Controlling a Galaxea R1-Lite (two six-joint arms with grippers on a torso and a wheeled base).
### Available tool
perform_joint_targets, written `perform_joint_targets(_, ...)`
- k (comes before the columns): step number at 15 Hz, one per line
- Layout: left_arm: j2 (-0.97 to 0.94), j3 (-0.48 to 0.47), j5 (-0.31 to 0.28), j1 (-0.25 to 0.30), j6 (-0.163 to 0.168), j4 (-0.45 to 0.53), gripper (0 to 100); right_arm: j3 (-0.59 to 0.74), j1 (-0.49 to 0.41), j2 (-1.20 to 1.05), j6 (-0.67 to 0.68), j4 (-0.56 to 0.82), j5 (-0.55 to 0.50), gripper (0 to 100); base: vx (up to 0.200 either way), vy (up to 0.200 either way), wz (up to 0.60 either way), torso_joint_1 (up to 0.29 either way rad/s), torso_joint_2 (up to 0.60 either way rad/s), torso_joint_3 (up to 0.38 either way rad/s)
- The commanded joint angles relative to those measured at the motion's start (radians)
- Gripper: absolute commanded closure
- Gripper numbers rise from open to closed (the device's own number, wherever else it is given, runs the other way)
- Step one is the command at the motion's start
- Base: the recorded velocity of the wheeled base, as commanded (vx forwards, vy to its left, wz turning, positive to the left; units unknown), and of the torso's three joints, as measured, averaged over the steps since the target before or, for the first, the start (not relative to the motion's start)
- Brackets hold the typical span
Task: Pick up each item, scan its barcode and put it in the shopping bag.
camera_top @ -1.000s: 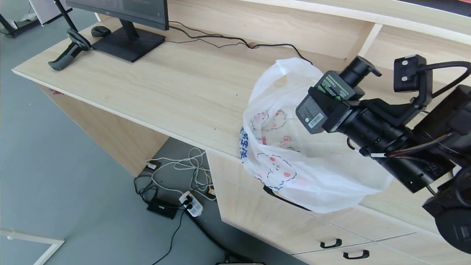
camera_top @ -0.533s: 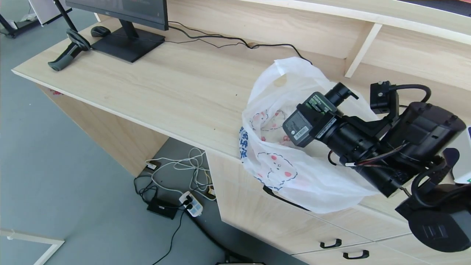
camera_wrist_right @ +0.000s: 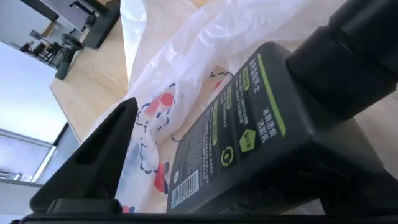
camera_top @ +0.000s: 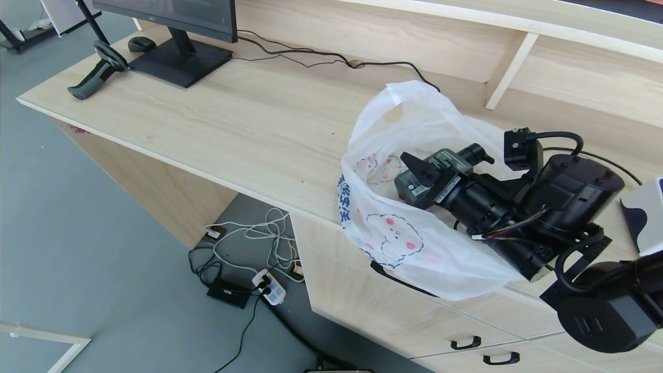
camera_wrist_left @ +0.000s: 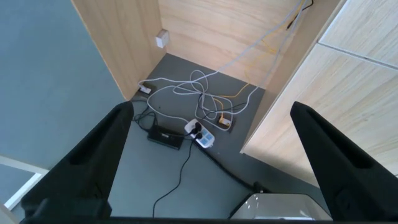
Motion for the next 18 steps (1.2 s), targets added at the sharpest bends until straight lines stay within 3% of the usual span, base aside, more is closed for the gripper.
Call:
perform_joint_targets(1,0.0,0.0,0.0,0.0,-0.002,0.0,0,-0.005,-0.022,-0.003,-0.037,-0.011,-0.001,0,0.0,0.0,0.0,0.0,0.0,0.0)
perform_joint_targets(4,0.0,0.0,0.0,0.0,-0.008,0.003,0,-0.042,-0.077,-0.043,-0.241,-0.031,0.0,0,0.0,0.0,0.0,0.0,0.0,0.0)
perform_joint_targets(7,0.0,0.0,0.0,0.0,-0.019,0.004,0,0.003,-0.108,-0.13,-0.447,-0.03,0.002,0,0.0,0.0,0.0,0.0,0.0,0.0)
perform_joint_targets(9,0.0,0.0,0.0,0.0,-0.019,0.003,0,-0.02,-0.102,-0.156,-0.513,-0.031,-0.001,0,0.0,0.0,0.0,0.0,0.0,0.0)
perform_joint_targets(11,0.0,0.0,0.0,0.0,-0.019,0.003,0,-0.013,-0.028,-0.218,-0.658,-0.031,0.006,0,0.0,0.0,0.0,0.0,0.0,0.0)
perform_joint_targets(13,0.0,0.0,0.0,0.0,-0.019,0.004,0,0.087,0.067,-0.274,-0.724,-0.031,0.008,0,0.0,0.0,0.0,0.0,0.0,0.0)
perform_joint_targets(16,0.0,0.0,0.0,0.0,-0.019,0.004,0,0.267,0.085,-0.323,-0.747,-0.039,0.023,0,0.0,0.0,0.0,0.0,0.0,0.0)
perform_joint_targets(18,0.0,0.0,0.0,0.0,-0.019,0.004,0,0.288,0.082,-0.336,-0.73,-0.045,0.023,0,0.0,0.0,-0.6,0.002,0.01,0.0)
